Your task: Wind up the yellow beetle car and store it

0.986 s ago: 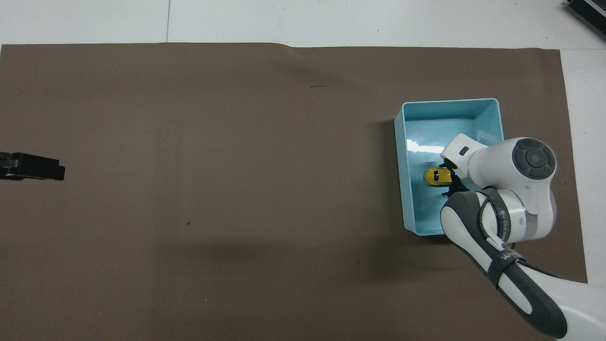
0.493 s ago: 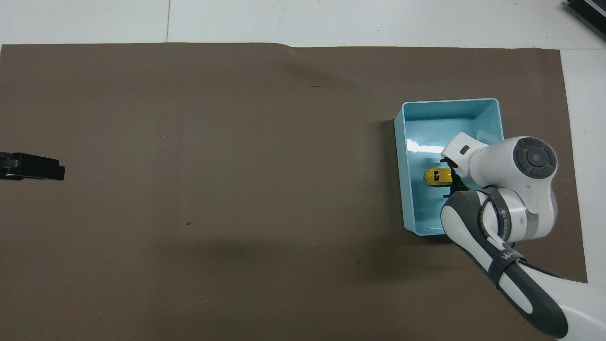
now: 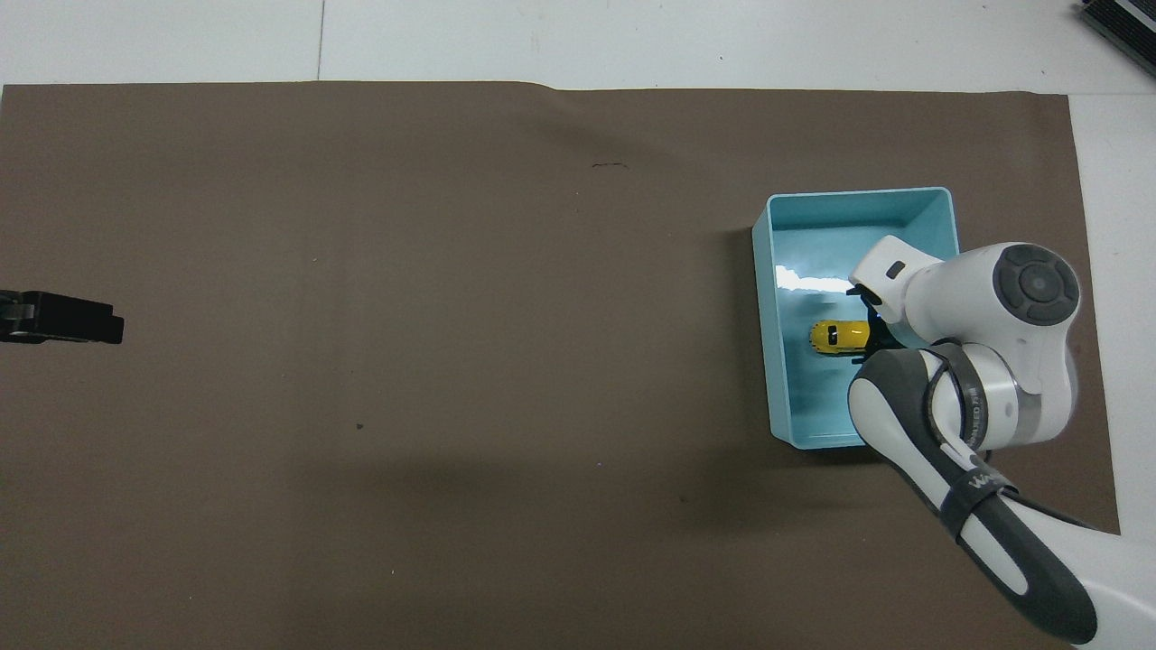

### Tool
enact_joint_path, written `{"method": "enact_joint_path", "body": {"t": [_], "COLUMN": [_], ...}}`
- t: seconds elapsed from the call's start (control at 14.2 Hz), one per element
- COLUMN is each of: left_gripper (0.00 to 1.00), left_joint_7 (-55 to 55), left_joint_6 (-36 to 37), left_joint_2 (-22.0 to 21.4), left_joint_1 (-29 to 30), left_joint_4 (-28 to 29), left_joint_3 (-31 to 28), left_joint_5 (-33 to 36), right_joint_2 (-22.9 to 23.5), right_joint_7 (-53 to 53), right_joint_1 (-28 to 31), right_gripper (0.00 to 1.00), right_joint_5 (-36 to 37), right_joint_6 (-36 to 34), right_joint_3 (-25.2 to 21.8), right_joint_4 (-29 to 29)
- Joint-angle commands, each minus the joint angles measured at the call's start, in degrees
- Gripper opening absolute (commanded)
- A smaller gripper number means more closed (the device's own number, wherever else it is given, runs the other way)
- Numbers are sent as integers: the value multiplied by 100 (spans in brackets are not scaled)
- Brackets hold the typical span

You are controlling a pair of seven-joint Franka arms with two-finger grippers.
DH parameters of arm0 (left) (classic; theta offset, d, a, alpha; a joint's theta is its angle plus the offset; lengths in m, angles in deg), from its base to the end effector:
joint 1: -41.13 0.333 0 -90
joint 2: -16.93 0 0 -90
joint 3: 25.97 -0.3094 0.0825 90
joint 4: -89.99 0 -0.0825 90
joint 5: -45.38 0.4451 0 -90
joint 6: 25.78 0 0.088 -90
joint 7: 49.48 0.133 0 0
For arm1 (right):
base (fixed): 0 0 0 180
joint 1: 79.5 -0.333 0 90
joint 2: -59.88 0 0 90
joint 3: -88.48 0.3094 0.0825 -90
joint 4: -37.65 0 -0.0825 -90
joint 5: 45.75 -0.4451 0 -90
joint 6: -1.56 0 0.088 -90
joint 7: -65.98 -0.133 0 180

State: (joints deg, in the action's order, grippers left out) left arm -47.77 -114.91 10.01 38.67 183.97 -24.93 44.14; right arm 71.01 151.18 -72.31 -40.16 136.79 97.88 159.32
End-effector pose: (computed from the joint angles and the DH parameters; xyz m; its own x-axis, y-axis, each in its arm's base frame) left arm 0.5764 -0.0387 0.6256 0.9952 -0.0910 0.0367 -0.0918 -0.9956 0.0183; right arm 0.6168 0.0215 0.2512 -0.0179 0.9992 -0.0364 0.9987 0.0196 0.0478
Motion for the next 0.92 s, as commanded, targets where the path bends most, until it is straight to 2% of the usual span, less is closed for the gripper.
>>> {"method": "enact_joint_path", "body": {"t": [0.0,0.42,0.84], "left_gripper": [100,100,100], "left_joint_7": [40,40,40], "left_joint_6": [98,98,98], "left_joint_2": [-20,-20,-20], "left_joint_1": [97,97,97], "left_joint_4": [-37,-29,-37], "left_joint_3": [45,45,45], "left_joint_5": [-69,-69,-69], "right_joint_2": [-85,-198,-269], "right_joint_7": [110,119,102], "right_joint_1": [116,116,116], "right_gripper": [100,100,100], "right_joint_5": [74,-14,-32], "right_joint_6": [-566,-884,-1481], "right_joint_3": [80,71,71], "right_joint_4": [-371,-645,-1066]}}
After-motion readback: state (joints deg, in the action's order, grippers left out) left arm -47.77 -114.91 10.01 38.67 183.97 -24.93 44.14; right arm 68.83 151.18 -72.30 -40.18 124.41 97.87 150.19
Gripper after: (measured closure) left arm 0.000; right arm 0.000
